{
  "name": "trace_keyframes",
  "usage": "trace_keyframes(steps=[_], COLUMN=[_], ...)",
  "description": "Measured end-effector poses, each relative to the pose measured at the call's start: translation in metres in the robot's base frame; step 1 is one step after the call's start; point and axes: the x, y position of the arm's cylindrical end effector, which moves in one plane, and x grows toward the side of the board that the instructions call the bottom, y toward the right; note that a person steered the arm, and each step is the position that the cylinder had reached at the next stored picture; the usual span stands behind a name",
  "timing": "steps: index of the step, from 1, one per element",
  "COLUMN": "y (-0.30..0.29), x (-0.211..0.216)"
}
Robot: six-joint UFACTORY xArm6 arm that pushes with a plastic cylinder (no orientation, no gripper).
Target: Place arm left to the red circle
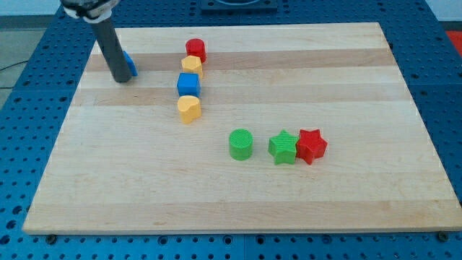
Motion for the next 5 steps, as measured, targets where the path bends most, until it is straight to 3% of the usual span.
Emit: trace_keyframes(steps=[2,5], y=[0.003,0.014], x=[-0.063,-0.070])
